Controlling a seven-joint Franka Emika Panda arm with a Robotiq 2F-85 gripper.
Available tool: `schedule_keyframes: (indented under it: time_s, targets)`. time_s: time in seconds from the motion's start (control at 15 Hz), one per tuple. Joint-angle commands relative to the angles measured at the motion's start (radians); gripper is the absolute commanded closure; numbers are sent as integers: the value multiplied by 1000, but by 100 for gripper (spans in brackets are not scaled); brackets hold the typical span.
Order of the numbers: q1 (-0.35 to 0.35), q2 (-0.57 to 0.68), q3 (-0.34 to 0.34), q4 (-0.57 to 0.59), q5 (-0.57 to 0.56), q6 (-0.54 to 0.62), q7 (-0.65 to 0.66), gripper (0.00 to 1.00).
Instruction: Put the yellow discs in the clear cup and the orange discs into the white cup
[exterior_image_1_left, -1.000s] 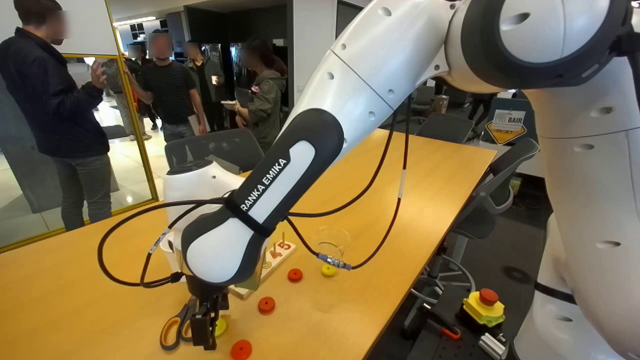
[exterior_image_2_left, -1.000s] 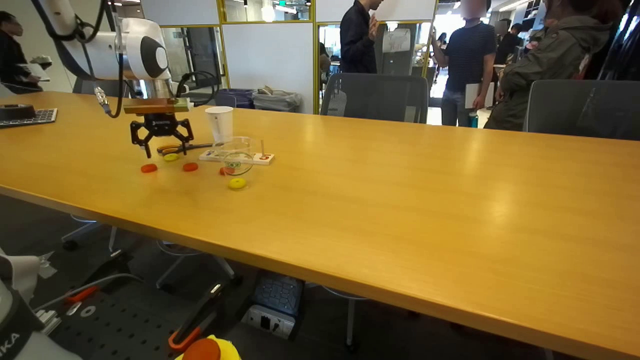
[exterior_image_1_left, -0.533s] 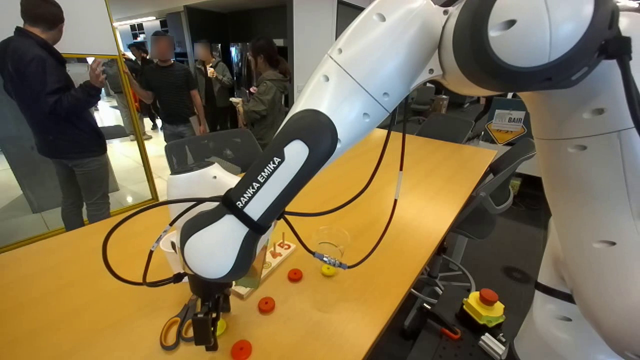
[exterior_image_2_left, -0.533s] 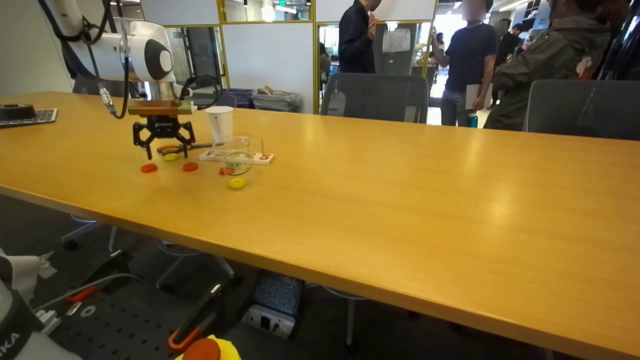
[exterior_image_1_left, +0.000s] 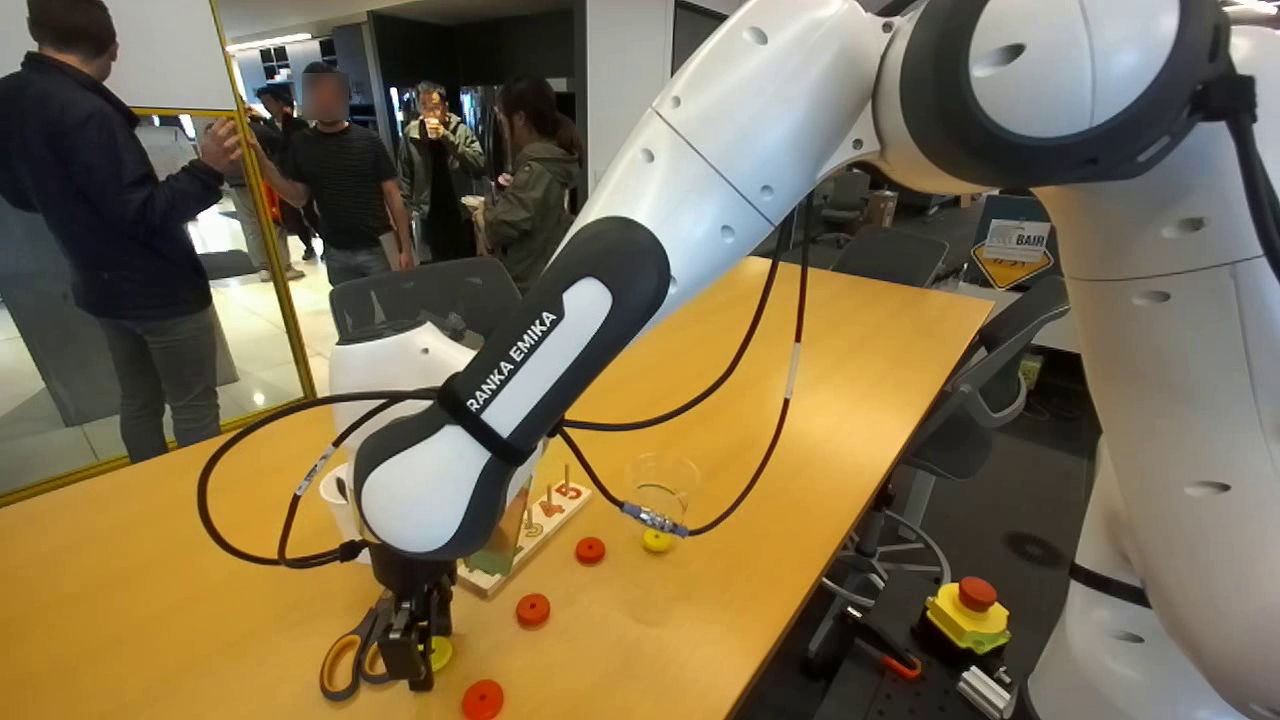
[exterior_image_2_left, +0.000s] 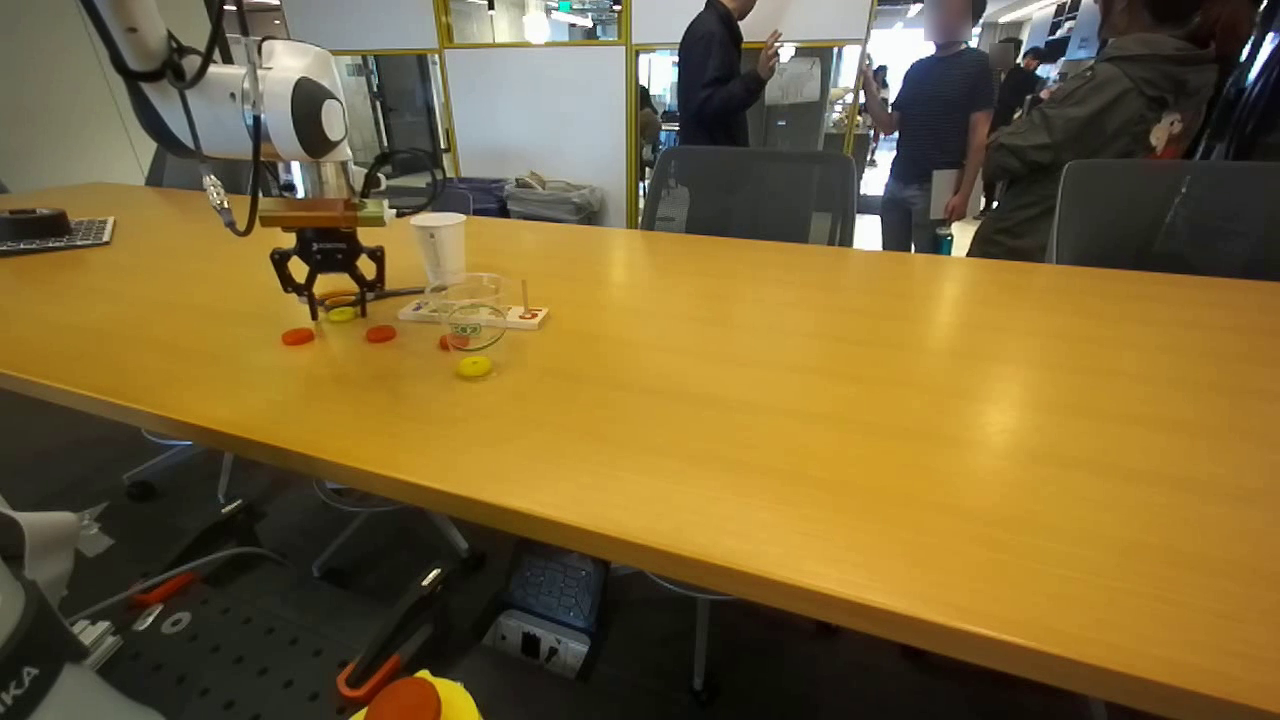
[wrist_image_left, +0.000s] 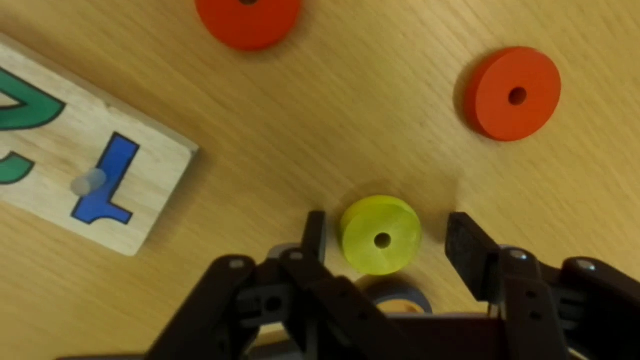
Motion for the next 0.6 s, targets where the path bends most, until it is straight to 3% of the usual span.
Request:
schedule_keyframes:
  time_s: [0.0, 0.13, 0.53]
  targets:
    - [4, -14, 0, -1, -1, 26, 13, 65]
    - [9, -20, -8, -6, -12, 30, 26, 80]
    - [31, -60, -41, -28, -71, 53, 96, 78]
